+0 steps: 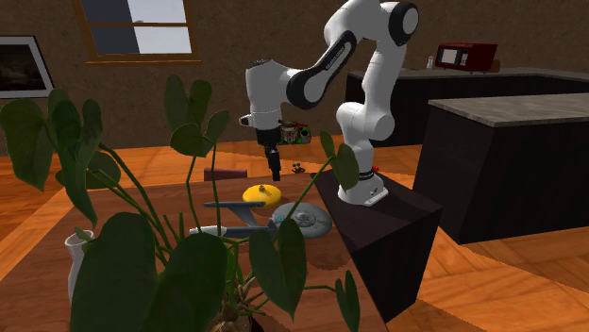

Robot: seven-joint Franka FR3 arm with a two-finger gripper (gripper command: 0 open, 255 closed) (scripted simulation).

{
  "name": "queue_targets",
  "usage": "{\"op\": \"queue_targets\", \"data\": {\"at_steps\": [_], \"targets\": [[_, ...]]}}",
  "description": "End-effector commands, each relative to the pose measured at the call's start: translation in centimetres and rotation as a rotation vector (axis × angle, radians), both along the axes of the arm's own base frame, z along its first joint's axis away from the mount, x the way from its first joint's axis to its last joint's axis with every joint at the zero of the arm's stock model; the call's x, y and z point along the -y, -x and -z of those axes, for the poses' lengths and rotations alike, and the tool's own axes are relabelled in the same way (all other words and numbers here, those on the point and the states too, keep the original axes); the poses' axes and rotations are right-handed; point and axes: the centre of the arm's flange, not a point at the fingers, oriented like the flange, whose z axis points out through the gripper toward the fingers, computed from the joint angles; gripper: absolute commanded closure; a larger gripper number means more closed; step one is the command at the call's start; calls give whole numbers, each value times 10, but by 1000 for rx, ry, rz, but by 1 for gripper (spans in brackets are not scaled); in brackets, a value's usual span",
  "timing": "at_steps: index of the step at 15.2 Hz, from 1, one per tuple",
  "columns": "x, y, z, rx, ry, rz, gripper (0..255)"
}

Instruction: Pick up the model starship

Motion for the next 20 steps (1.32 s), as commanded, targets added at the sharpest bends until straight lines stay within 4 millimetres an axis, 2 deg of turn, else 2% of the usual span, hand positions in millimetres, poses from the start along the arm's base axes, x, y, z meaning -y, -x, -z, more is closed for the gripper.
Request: {"op": "queue_targets", "data": {"at_steps": [1,5,12,14,15,20], "targets": [[-1,-11,24,11,7,22,0],[3,-35,65,27,21,61,0],[3,-35,102,27,21,61,0],[3,-35,106,27,21,61,0],[3,-34,105,27,21,61,255],[3,-34,105,27,21,61,255]]}}
